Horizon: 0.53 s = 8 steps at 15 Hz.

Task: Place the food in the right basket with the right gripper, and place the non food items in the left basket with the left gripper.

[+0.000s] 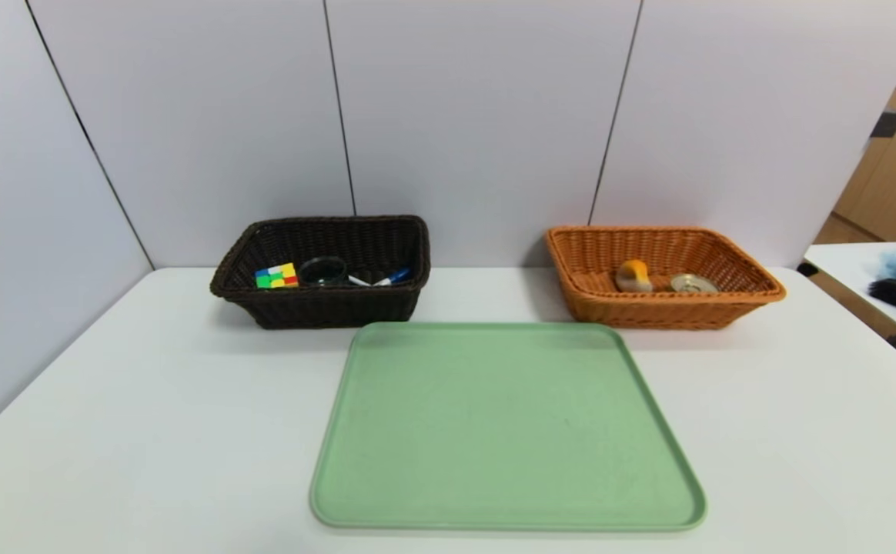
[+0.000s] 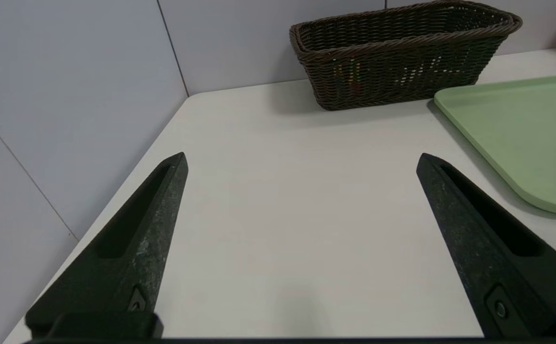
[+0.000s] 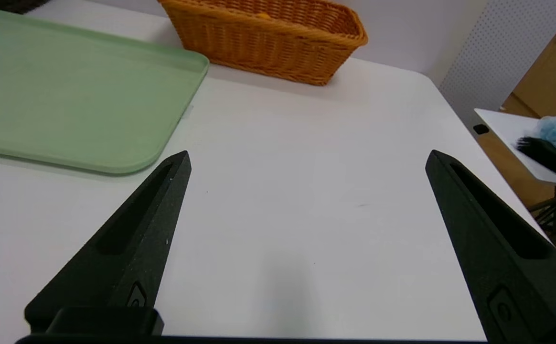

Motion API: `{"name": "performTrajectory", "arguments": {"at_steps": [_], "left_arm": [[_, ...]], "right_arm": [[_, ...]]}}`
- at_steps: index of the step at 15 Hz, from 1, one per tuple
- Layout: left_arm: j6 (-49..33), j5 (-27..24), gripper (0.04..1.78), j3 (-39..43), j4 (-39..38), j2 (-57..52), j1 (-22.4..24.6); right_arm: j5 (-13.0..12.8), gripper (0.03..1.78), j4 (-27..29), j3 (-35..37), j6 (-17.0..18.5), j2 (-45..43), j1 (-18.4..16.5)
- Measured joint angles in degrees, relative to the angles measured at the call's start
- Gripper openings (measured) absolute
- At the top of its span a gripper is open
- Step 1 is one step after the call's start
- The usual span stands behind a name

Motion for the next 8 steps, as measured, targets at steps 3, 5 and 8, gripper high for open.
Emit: {"name": "performTrajectory", "arguments": {"at_steps": [3, 5, 8], "left_arm": [[0.4, -2.5, 1.69, 0.0, 5.0, 0.0, 0.0], [0.7, -2.8, 1.69, 0.0, 10.6, 0.0, 0.0], [-1.7, -2.9, 1.69, 0.0, 11.0, -0.1, 0.0]], "right_arm": [[0.9, 1.7, -2.6, 3.7, 0.0, 0.0, 0.0], [2.7, 1.7, -1.9, 4.7, 0.6, 0.0, 0.0], [2.6, 1.7, -1.7, 4.9, 3.7, 0.0, 0.0]]}}
